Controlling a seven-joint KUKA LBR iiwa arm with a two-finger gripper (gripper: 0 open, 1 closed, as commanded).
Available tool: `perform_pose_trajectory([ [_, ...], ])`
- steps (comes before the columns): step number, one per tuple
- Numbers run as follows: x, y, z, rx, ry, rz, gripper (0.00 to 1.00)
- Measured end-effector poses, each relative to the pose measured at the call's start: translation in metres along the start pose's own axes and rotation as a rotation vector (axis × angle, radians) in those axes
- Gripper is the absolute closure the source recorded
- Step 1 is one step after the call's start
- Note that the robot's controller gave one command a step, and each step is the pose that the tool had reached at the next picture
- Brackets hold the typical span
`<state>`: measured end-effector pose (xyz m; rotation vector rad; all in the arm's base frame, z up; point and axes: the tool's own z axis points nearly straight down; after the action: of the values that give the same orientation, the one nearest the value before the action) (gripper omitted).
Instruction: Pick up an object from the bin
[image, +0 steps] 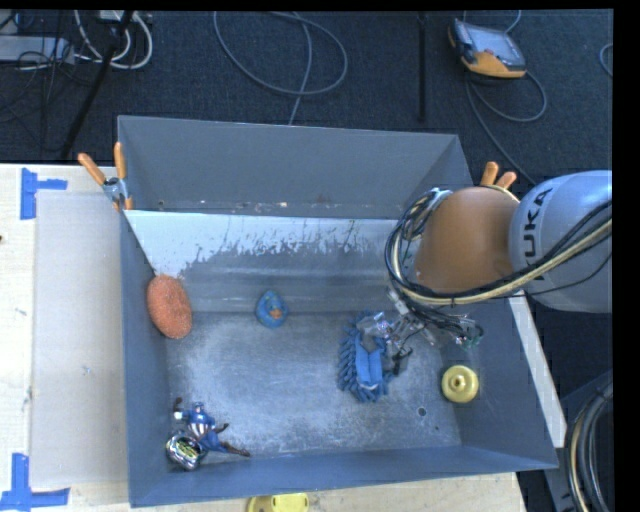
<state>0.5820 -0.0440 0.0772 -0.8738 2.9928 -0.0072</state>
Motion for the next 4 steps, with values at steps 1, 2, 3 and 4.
perform_pose_trajectory([
  [1, 0.0, 0.0, 0.0, 0.0, 0.0, 0.001, 1.0],
  [2, 0.0, 0.0, 0.0, 0.0, 0.0, 0.001, 1.0],
  [3, 0.009, -0.012, -0.067, -0.012, 0.02, 0.002, 1.0],
  [4, 0.009, -0.012, -0.067, -0.012, 0.02, 0.003, 1.0],
])
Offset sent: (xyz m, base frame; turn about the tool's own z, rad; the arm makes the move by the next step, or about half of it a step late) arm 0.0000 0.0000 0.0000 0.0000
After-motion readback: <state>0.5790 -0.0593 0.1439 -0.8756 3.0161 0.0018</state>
